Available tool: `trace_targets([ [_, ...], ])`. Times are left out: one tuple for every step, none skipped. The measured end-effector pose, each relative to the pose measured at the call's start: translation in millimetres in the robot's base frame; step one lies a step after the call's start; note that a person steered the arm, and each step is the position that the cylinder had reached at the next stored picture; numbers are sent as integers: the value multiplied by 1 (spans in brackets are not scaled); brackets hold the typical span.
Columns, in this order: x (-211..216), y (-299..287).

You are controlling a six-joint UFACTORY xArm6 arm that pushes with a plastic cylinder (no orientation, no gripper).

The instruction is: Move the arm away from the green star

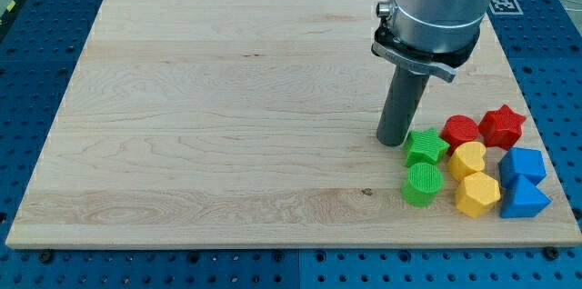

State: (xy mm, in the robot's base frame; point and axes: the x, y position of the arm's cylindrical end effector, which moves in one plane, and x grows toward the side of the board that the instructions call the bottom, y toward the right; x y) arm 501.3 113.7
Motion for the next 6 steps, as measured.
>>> trace_targets([
  [-3, 0],
  [-26, 1],
  [-41, 4],
  [-43, 5],
  [-45, 5],
  [-50, 5],
])
